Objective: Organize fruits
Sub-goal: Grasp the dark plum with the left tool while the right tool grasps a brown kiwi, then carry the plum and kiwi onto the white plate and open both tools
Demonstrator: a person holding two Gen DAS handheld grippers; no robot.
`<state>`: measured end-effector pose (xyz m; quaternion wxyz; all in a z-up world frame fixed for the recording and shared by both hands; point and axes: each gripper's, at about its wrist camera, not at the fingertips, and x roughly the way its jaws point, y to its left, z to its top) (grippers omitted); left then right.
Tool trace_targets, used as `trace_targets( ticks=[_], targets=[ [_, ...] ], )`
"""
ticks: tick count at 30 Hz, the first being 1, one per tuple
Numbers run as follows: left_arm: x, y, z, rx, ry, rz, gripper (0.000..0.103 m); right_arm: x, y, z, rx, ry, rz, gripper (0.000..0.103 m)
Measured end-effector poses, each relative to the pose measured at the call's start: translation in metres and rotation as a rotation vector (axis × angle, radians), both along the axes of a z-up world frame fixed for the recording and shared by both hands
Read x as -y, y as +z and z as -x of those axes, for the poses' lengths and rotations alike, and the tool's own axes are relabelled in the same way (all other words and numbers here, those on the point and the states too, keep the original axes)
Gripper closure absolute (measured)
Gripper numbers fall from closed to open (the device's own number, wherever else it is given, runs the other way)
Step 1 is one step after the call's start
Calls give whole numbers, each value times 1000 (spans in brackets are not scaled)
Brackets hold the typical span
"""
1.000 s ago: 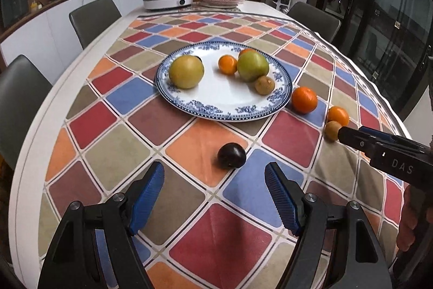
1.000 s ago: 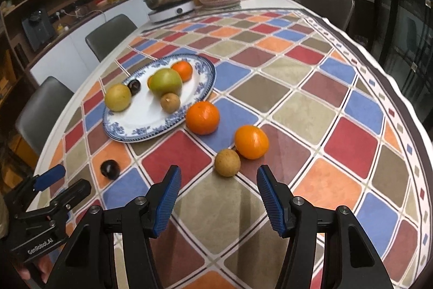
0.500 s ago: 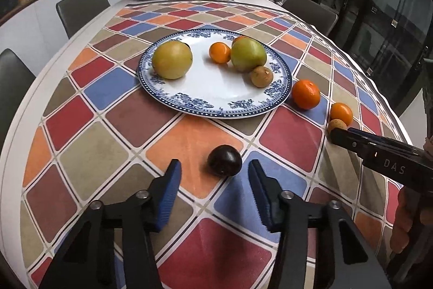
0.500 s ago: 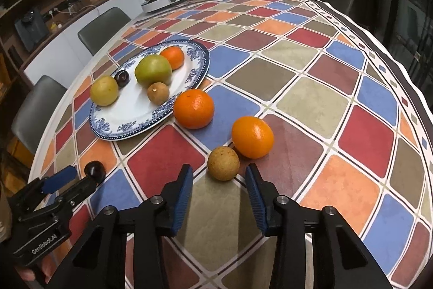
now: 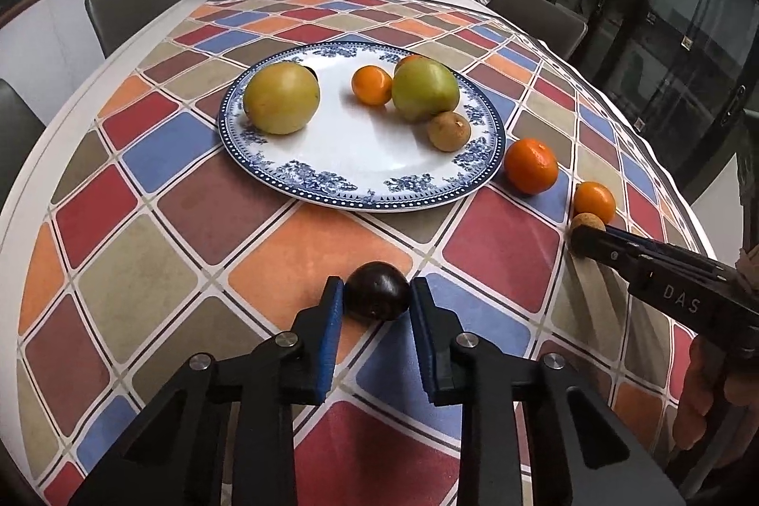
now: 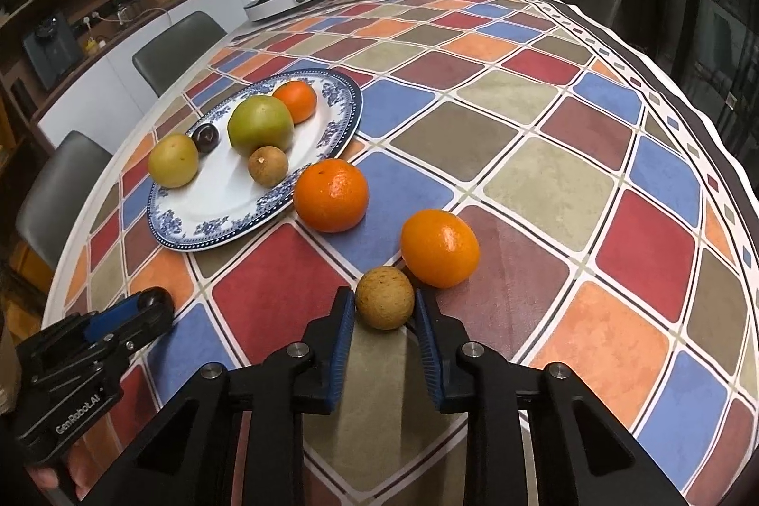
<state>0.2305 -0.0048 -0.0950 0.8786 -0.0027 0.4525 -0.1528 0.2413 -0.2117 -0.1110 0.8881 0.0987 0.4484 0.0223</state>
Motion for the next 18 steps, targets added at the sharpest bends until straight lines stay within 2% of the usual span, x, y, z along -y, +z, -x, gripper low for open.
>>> trace_targets(
  ticks=[7, 18],
  targets=[
    [0, 5, 5, 26, -5, -5, 75, -2, 3, 4, 9, 15, -11, 76],
    [-2, 38, 21, 96, -10, 24, 76, -13, 28, 20, 71, 73, -29, 76]
  ],
)
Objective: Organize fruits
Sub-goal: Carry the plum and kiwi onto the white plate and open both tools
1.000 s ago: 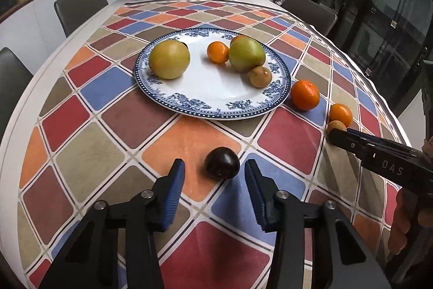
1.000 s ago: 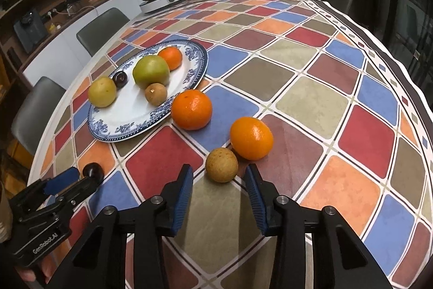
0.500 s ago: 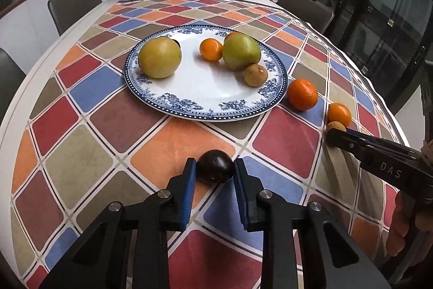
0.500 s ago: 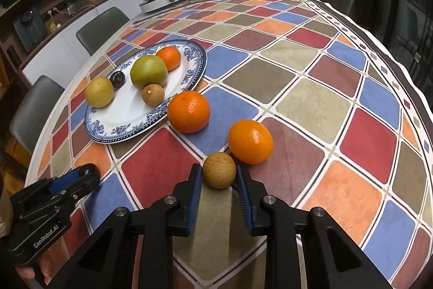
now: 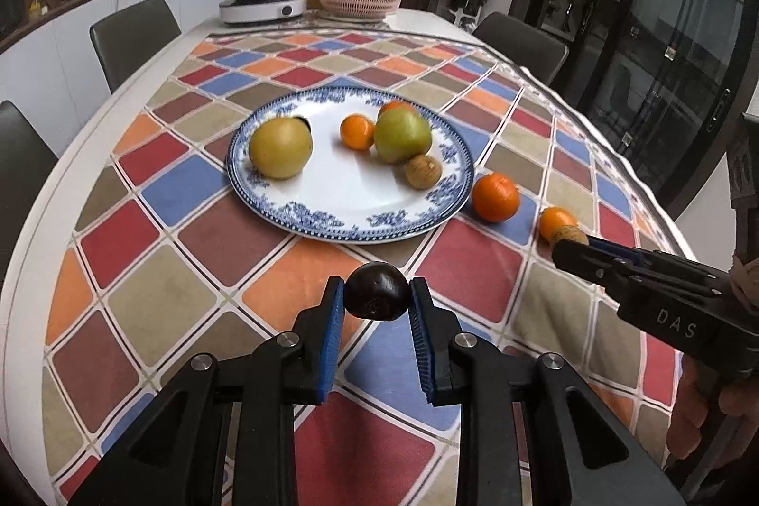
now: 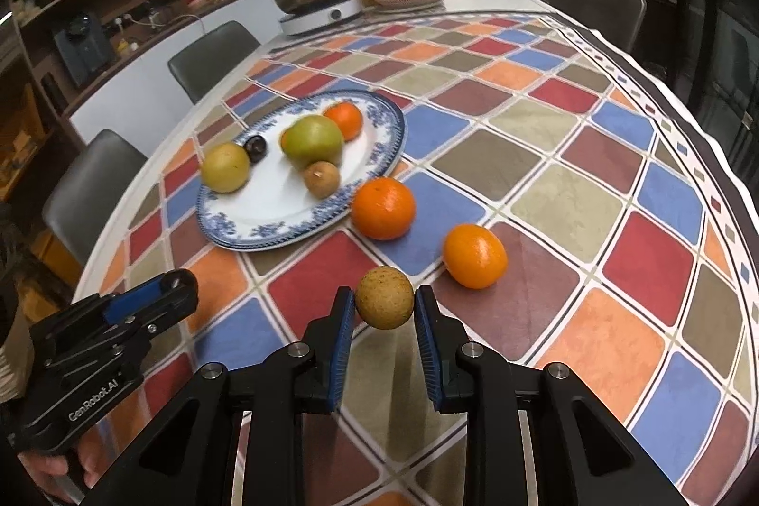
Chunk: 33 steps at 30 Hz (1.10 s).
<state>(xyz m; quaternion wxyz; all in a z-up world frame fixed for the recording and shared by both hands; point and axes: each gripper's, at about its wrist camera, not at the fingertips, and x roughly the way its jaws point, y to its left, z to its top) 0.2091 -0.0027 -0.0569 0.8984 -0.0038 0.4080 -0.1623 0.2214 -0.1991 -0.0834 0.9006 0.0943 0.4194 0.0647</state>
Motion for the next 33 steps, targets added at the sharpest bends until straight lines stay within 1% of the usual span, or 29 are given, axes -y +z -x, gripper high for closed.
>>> trace_targets(
  ticks=[10, 15, 19, 26, 33],
  targets=[
    [2, 33, 14, 71, -10, 16, 76, -12, 31, 14, 84, 72, 3, 76],
    [5, 48, 14, 107, -19, 10, 76, -18, 46, 18, 121, 112, 14, 76],
    [5, 57, 13, 125, -27, 20, 76, -22, 55, 16, 142, 139, 21, 76],
    [4, 72, 1, 156, -35, 16, 76, -28, 74, 4, 186, 181, 35, 76],
    [2, 86, -25, 182, -45, -9, 76, -37, 89, -22, 199, 234, 50, 76]
  ],
)
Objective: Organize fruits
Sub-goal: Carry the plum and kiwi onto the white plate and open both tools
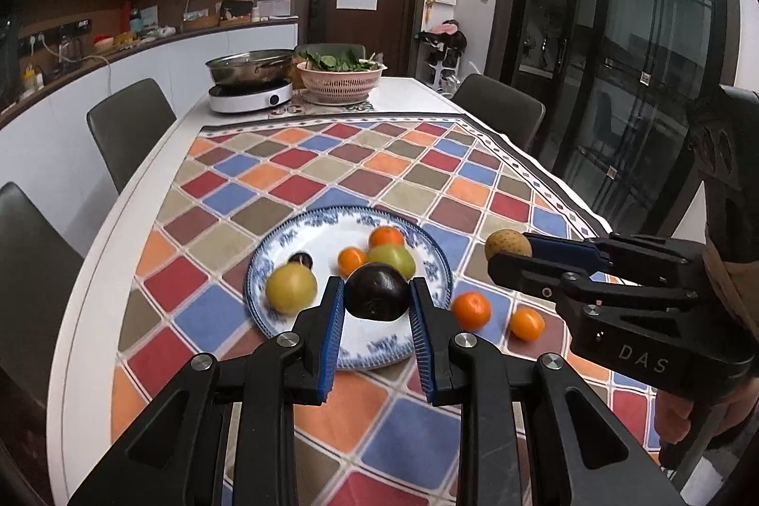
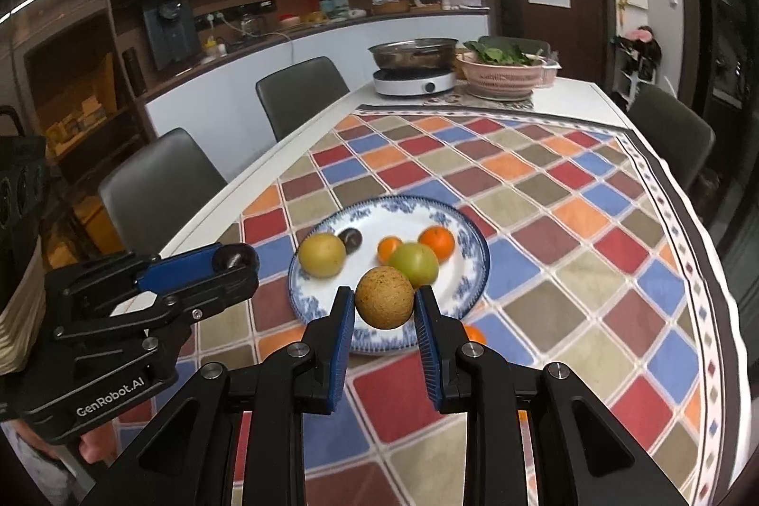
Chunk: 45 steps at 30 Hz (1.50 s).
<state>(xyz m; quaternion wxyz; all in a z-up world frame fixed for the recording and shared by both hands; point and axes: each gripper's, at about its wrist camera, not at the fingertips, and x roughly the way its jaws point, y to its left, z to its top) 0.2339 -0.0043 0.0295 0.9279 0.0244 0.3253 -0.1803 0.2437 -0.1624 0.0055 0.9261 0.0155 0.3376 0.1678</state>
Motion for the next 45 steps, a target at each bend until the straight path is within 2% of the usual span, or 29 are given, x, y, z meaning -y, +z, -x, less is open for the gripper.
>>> trace_targets(
  ticks=[6, 19, 24, 28, 31, 40, 45],
  targets=[
    [-2, 1, -30, -19, -14, -28, 76, -9, 7, -33, -11, 44, 24, 76],
    [-6, -23, -112, -147, -48, -40, 76, -29, -10, -119, -141, 126, 77, 76],
    [-8, -39, -141, -212, -34, -36, 76, -32, -27, -153, -212, 145, 75, 76],
    [-9, -55, -167, -305, -8, -15, 76, -31, -45, -180, -284, 136, 57, 76],
    [-11, -67, -186, -359, 17, -8, 76, -32, -59, -198, -326, 124, 81, 76],
    [-9, -89, -212, -442, 56, -22, 75, -36, -77, -222, -374, 125, 131, 76],
    [-7, -89, -210, -434, 53, -48, 75, -36, -80, -221, -379, 130, 116, 76]
  ],
)
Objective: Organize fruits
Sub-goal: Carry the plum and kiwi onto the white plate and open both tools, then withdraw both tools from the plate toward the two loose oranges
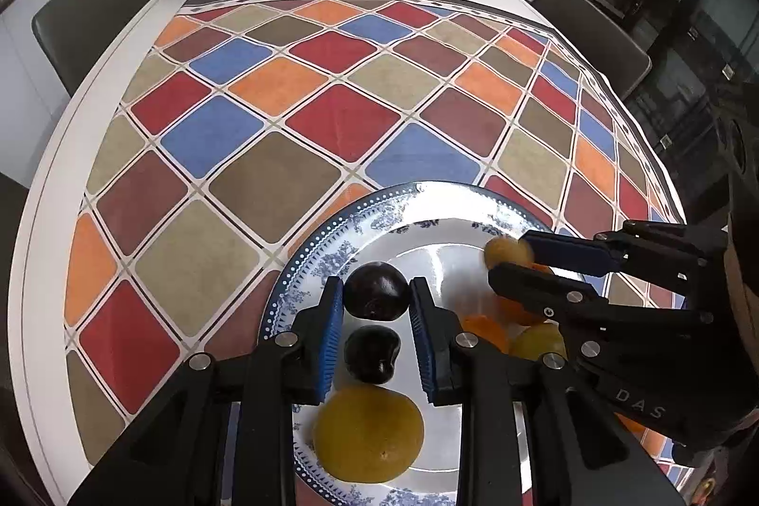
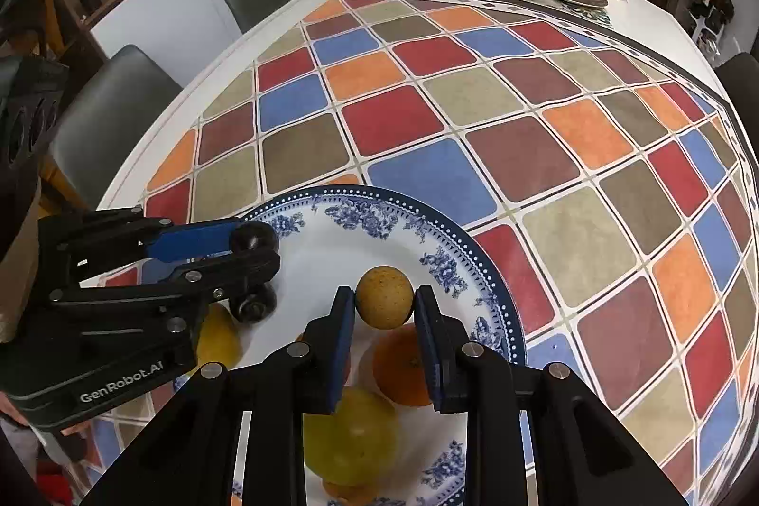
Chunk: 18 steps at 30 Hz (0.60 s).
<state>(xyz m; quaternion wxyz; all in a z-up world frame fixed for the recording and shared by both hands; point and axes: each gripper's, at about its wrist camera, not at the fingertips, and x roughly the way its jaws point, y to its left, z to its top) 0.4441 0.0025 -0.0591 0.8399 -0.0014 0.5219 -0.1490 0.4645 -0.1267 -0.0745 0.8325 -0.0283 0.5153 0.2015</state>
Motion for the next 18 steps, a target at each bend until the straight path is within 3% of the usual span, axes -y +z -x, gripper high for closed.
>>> trace_targets(
  ticks=[4, 15, 18],
  targets=[
    [-1, 5, 4, 24, 1, -26, 66, 3, 4, 3, 8, -9, -10, 75],
    [4, 39, 47, 144, -16, -85, 66, 16, 36, 37, 94, -32, -26, 75],
    [5, 50, 64, 172, -26, -64, 66, 20, 49, 53, 128, -36, -37, 75]
  ],
)
